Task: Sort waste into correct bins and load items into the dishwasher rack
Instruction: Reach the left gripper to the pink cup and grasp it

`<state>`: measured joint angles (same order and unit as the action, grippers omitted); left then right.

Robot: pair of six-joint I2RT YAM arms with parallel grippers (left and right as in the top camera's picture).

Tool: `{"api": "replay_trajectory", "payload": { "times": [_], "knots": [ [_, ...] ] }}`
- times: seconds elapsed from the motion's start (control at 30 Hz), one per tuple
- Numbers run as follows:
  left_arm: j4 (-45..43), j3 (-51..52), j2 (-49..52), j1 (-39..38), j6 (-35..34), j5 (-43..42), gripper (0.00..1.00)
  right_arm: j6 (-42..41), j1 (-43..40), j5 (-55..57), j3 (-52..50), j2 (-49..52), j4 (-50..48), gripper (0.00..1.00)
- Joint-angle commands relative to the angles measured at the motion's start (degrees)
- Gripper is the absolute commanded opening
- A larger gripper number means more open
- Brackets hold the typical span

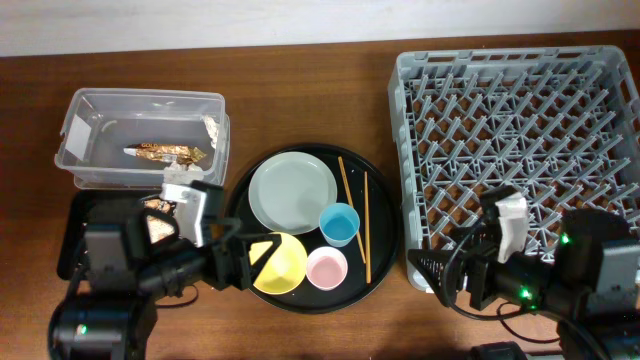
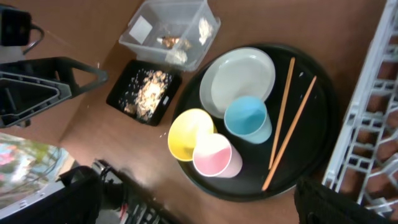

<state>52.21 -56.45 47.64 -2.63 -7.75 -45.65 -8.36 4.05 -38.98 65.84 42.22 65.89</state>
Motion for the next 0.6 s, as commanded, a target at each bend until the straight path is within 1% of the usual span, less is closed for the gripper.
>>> {"api": "replay_trajectory", "payload": {
  "times": [0.0, 0.03, 0.07, 0.13, 0.17, 0.2, 0.23, 0.27, 0.33, 0.43, 0.53, 0.57],
  "knots": [
    [4.5, -1.0, 4.7, -7.9, 0.9, 7.1, 0.92, 0.3, -0.3, 2.5, 0.9, 1.6, 4.2, 1.00],
    [5.4, -1.0, 7.0, -13.2, 0.7, 13.9, 0.89, -0.1, -0.3, 5.6, 0.9, 1.9, 6.3, 1.00],
    [5.3, -1.0, 8.6, -16.6, -0.5, 18.3, 0.84, -0.7, -0.3, 7.8, 0.9, 2.0, 7.6, 1.00],
    [3.7, -1.0, 13.3, -24.6, -3.1, 28.9, 0.82, -1.4, -0.3, 11.8, 0.9, 2.0, 10.3, 0.98],
    [2.6, -1.0, 16.0, -28.1, -4.1, 33.3, 0.79, -1.4, -0.3, 12.7, 0.9, 2.0, 11.1, 0.98],
    [1.3, -1.0, 19.4, -31.7, -5.7, 37.9, 0.75, -1.4, -0.3, 12.7, 0.9, 2.0, 11.4, 0.98],
    [0.5, -1.0, 24.3, -35.2, -7.8, 41.4, 0.66, -1.4, -0.3, 12.7, 0.9, 2.0, 11.5, 0.98],
    [0.5, -1.0, 27.2, -36.5, -9.2, 42.8, 0.62, -1.4, -0.3, 12.7, 0.9, 2.0, 11.6, 0.98],
    [-0.4, -1.0, 32.0, -37.7, -10.8, 44.8, 0.59, -1.4, -0.3, 12.7, 0.9, 2.0, 12.0, 0.98],
    [-4.5, -1.0, 39.7, -38.4, -13.3, 45.3, 0.44, -1.4, -0.3, 12.7, 0.9, 2.0, 12.9, 0.98],
    [-6.7, -1.0, 41.6, -38.4, -13.8, 44.6, 0.32, -1.4, -0.3, 12.7, 0.9, 2.0, 13.0, 0.98],
    [-6.8, -1.0, 41.3, -38.4, -13.9, 44.2, 0.23, -1.4, -0.3, 12.7, 0.9, 2.0, 13.0, 0.98]
  ]
}}
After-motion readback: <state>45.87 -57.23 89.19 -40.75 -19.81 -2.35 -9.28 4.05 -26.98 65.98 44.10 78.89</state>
